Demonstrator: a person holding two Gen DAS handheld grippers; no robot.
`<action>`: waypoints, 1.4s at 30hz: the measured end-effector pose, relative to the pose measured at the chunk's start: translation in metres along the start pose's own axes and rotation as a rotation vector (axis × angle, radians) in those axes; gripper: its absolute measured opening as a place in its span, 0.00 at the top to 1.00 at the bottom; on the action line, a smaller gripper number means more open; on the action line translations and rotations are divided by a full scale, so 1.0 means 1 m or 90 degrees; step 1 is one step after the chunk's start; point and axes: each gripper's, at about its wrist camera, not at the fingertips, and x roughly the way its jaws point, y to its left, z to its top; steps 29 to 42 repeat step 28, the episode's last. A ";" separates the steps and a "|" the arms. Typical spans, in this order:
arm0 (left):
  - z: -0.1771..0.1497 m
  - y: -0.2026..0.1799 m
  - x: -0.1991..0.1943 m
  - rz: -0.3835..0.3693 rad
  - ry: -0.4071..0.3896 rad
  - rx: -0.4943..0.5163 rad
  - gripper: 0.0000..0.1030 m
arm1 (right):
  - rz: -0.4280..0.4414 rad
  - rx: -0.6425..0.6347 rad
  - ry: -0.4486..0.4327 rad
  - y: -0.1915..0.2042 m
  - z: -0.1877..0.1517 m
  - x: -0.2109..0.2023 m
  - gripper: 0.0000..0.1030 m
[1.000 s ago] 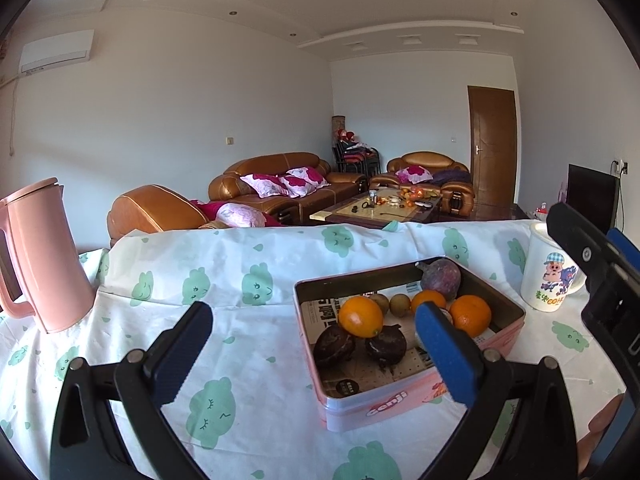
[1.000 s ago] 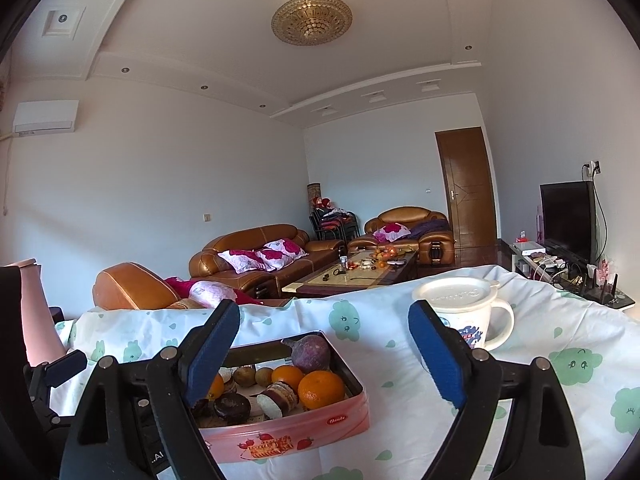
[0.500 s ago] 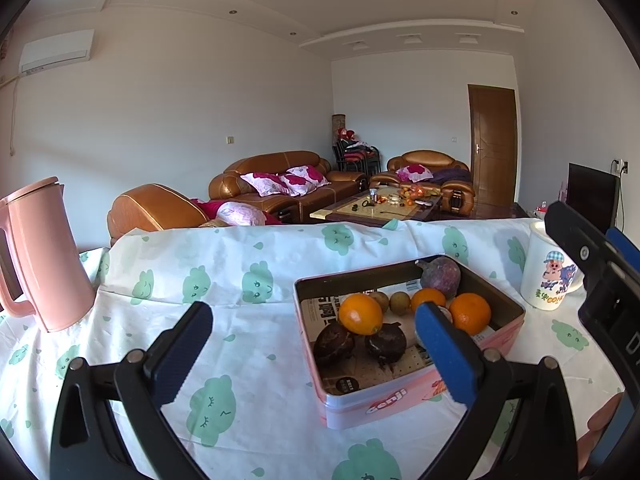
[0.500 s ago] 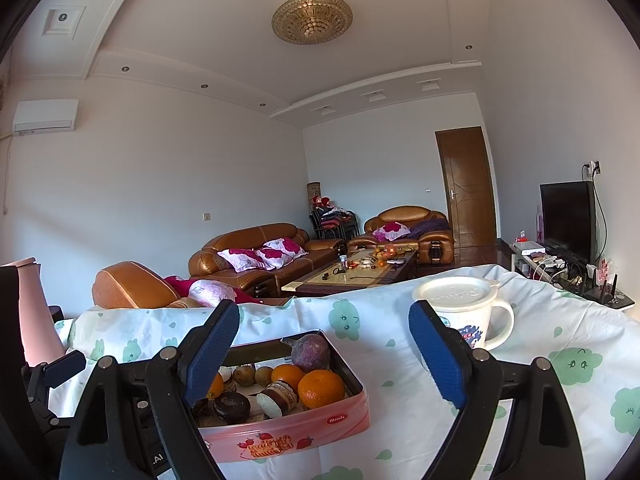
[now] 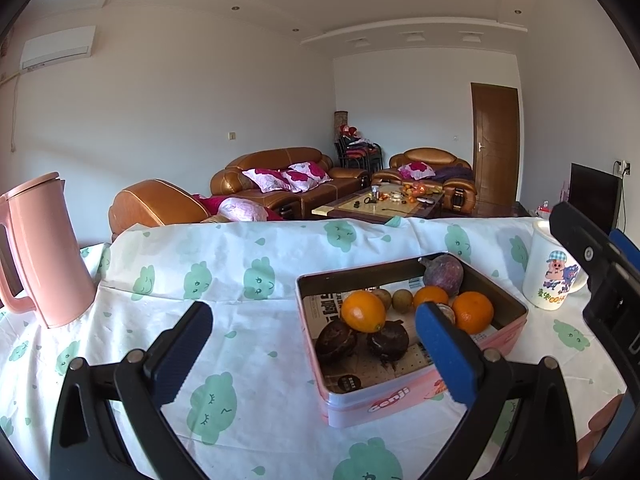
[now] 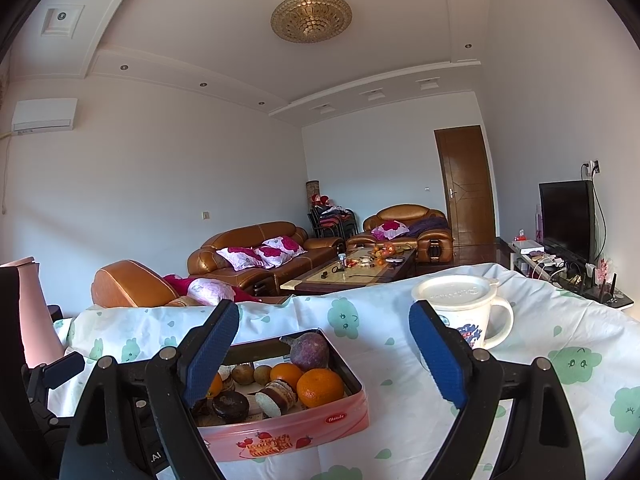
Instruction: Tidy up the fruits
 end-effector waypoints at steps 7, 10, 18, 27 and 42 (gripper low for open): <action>0.000 0.001 0.001 0.010 0.002 0.001 0.00 | 0.000 -0.001 0.000 0.000 0.000 0.000 0.14; 0.000 0.003 0.002 0.025 0.005 -0.005 0.00 | -0.002 -0.001 0.001 0.000 0.000 0.000 0.14; 0.001 0.009 0.007 0.023 0.025 -0.031 0.00 | -0.004 -0.001 0.003 0.000 -0.001 0.000 0.14; 0.001 0.009 0.007 0.021 0.030 -0.032 0.00 | -0.009 0.000 0.009 -0.001 -0.002 0.000 0.14; 0.002 0.009 0.007 0.022 0.031 -0.033 0.00 | -0.010 0.001 0.009 -0.001 -0.002 0.000 0.14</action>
